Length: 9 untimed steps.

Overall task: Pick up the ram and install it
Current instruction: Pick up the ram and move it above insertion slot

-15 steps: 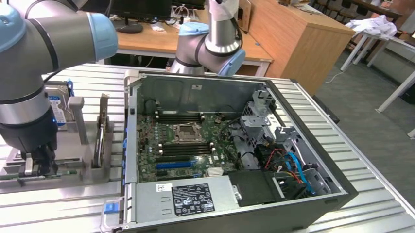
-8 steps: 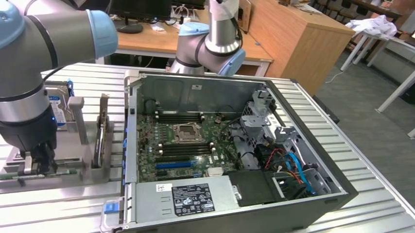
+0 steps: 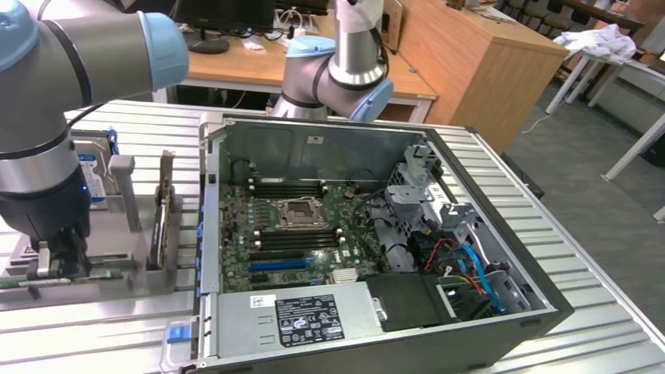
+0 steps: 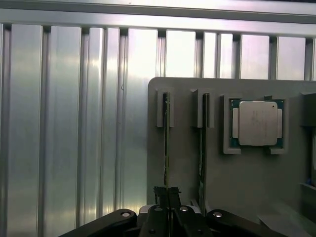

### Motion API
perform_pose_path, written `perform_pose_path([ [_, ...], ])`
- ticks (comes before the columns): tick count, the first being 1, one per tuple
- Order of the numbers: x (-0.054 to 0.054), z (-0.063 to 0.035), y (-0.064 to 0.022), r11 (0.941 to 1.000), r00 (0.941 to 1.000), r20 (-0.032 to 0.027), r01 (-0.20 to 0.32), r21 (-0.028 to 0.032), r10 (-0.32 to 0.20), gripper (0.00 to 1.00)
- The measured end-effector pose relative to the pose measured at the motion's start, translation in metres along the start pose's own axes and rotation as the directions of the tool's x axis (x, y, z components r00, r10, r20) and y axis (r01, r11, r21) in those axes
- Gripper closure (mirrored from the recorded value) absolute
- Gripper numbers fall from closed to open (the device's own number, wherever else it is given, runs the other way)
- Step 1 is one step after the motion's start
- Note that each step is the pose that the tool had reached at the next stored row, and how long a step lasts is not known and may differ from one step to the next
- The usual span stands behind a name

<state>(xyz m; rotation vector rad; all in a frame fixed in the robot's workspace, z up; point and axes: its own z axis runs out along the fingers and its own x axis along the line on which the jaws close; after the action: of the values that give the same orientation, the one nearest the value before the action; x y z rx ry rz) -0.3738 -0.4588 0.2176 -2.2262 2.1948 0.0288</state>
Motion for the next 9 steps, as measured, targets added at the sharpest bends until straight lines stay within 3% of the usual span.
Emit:
perform_pose_path([
  [9,-0.0002,-0.0092,-0.0001,1.0000,1.0000,0.0005,0.000,0.0001,0.000,0.89],
])
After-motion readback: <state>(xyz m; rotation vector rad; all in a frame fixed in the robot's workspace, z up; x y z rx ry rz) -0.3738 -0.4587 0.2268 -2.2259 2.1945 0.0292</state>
